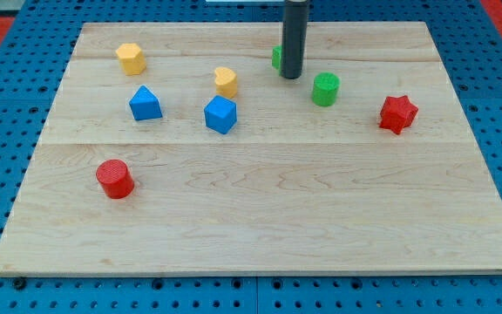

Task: Slightly move the green star towards the left

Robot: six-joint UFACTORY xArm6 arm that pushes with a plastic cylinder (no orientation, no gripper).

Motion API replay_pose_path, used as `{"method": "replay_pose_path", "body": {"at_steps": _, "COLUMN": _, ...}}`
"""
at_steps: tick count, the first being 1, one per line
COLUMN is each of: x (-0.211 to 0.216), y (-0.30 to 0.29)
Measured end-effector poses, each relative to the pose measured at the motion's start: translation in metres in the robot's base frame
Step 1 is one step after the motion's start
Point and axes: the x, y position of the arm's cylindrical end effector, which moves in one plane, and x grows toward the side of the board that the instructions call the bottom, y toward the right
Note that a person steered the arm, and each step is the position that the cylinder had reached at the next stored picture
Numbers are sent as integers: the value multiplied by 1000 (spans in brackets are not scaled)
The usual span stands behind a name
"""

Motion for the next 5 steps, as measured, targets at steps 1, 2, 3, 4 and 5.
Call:
{"method": "replay_pose_path", "body": {"at_steps": 1, "x": -15, "y": -1}}
{"method": "replay_pose_path", "body": {"at_steps": 2, "x": -58, "y": -41}}
{"method": "replay_pose_path", "body": {"at_steps": 3, "x": -83, "y": 19}}
{"method": "replay_pose_path", "body": {"at_steps": 4, "x": -110, "y": 16}}
{"method": "replay_pose_path", "body": {"at_steps": 5, "x": -110, "y": -38}}
